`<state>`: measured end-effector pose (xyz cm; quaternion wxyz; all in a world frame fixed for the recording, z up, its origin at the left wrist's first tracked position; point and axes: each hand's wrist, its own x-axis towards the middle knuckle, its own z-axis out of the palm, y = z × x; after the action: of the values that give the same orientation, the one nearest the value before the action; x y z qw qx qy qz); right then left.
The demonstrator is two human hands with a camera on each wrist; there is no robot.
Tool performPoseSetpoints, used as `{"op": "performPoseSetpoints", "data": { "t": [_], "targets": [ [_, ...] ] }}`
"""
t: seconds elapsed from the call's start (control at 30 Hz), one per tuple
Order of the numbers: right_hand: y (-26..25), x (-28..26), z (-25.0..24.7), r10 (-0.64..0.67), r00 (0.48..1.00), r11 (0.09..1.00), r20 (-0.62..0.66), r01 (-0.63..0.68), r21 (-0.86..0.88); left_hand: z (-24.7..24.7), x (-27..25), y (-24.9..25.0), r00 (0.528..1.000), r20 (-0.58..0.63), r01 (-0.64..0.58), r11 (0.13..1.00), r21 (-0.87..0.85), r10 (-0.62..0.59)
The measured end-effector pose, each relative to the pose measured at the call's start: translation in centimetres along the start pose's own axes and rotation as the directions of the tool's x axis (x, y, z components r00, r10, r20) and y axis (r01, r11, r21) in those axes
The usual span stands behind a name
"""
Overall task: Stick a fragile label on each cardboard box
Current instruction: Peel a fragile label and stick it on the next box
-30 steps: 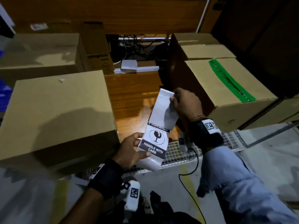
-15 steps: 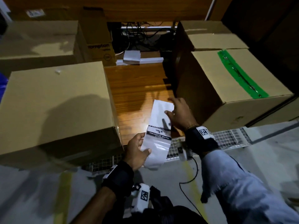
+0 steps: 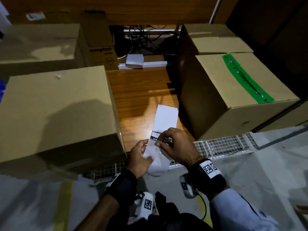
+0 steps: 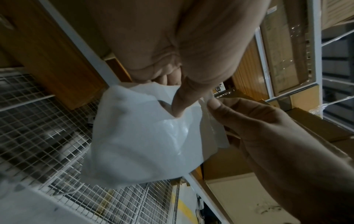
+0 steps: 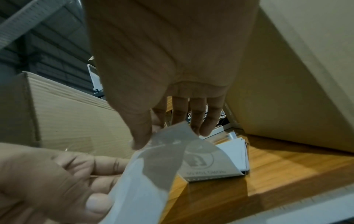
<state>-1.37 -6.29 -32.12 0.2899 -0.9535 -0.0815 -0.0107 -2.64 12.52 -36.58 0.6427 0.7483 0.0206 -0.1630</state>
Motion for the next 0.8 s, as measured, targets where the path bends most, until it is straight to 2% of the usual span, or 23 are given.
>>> {"op": "performPoseSetpoints", "data": {
  "t": [0.3,0.57,0.8],
  "targets": [
    [-0.1,1.2,-1.0,0.113,0.982,0.992,-0.152,-0.103,0.067,0.1,0.2,-0.8,0.999,-0.001,0.049,0.999,0.018,-0.049],
    [-0.3,3.8,-3.8,0.256,0.927,0.967,-0.275,-0.247,0.066,0.1,0.6,-1.1,0.993,-0.025,0.115,0.992,0.058,-0.114],
    [-0.7,6.6,-7.0,0.233,0.897,0.971,-0.375,-0.235,0.041,0.4,1.4,-0.5,0.988,-0.09,0.126,0.991,0.042,-0.122]
  ]
}}
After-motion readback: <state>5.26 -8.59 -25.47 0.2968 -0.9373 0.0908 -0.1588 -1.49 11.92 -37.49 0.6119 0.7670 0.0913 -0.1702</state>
